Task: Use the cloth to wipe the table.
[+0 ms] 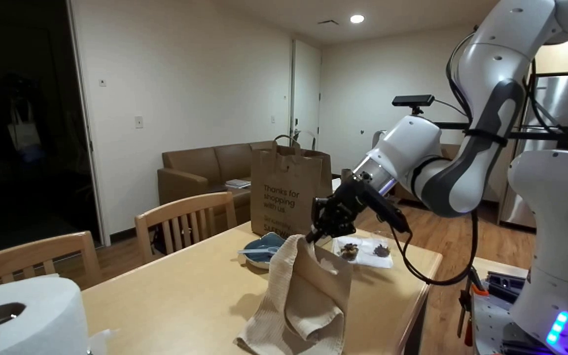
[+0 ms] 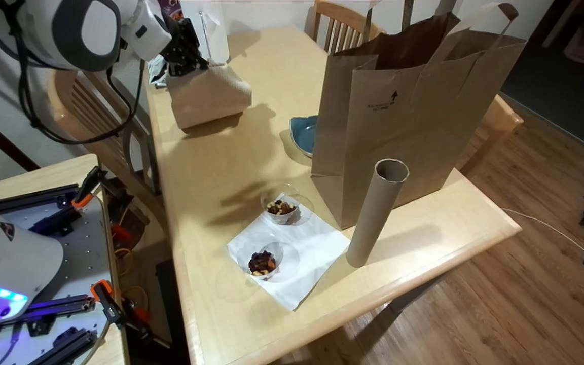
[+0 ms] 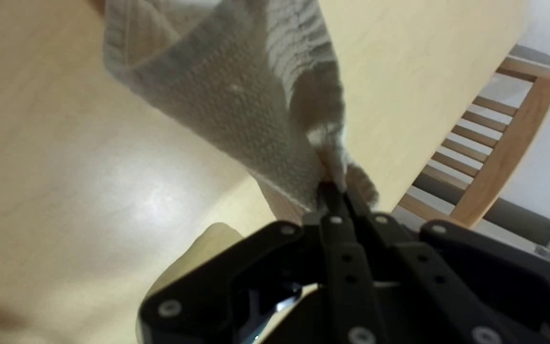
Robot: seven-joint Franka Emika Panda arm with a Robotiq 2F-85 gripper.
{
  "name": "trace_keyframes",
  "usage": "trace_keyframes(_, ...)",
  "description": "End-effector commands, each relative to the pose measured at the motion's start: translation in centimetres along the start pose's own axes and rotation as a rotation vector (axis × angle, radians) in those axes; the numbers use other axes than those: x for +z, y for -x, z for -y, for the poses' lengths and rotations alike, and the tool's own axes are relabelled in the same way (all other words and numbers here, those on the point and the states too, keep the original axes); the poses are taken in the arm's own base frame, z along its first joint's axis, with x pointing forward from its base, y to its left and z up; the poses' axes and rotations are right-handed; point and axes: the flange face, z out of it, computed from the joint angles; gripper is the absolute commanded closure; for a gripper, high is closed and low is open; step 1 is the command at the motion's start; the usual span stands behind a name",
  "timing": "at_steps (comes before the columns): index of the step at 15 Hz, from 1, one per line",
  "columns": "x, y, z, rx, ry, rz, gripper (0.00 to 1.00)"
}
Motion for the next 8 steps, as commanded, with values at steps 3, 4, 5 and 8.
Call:
trace_keyframes(3, -1.9, -2.5, -1.0, 0.193, -0.029, 0.033, 0.99)
trace_keyframes(4, -2.1, -3.2, -1.5, 0.21, -0.025, 0.032, 0.99)
trace_keyframes(5, -1.6, -2.8, -1.1, 0.157, -0.02, 0.017, 0.96)
trace_keyframes(8, -1.9, -3.8, -1.8, 0.188, -0.019, 0.014, 0.96)
